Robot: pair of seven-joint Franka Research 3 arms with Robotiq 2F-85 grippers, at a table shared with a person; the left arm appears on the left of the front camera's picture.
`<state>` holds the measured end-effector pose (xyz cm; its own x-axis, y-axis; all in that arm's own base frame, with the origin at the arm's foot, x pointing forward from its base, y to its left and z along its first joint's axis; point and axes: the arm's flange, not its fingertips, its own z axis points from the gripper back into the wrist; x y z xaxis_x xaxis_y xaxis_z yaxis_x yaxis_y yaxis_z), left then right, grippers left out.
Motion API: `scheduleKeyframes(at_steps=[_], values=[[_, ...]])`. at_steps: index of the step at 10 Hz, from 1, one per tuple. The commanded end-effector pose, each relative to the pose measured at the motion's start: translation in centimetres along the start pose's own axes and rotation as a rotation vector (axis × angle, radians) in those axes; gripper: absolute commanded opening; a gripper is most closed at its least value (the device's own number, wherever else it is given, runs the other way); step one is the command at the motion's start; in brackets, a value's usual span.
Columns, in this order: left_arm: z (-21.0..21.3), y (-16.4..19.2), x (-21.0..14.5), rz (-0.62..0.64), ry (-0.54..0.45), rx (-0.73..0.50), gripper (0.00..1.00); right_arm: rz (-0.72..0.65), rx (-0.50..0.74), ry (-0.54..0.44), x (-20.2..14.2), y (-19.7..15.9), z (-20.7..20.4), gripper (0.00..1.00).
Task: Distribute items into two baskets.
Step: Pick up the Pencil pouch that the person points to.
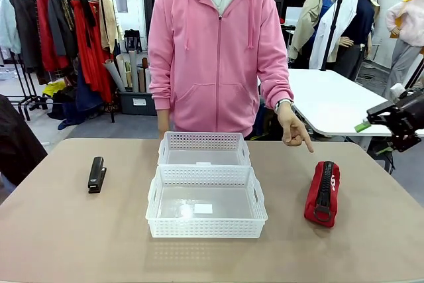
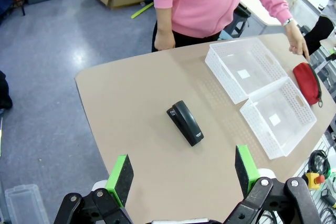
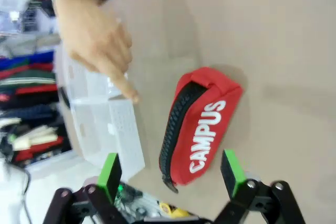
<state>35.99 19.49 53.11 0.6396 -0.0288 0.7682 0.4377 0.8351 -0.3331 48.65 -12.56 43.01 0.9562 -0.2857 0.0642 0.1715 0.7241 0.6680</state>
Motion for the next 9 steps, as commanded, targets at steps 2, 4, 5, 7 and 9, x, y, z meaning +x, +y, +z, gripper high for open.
scheduleKeyframes(at_steps=[2,4,5,7,9], values=[[0.0,0.2,0.0,-0.016,-0.021,-0.015,1.00,-0.225,-0.138,-0.002,1.8,2.6,-1.7,1.00],[0.0,0.2,0.0,-0.016,-0.021,-0.015,1.00,-0.332,-0.175,0.040,2.8,3.6,-3.3,1.00],[0.0,0.2,0.0,-0.016,-0.021,-0.015,1.00,-0.362,-0.190,0.066,3.1,3.9,-3.8,1.00],[0.0,0.2,0.0,-0.016,-0.021,-0.015,1.00,-0.410,-0.230,0.099,3.4,4.3,-5.2,1.00],[0.0,0.2,0.0,-0.016,-0.021,-0.015,1.00,-0.447,-0.279,0.128,3.4,4.7,-6.8,1.00]])
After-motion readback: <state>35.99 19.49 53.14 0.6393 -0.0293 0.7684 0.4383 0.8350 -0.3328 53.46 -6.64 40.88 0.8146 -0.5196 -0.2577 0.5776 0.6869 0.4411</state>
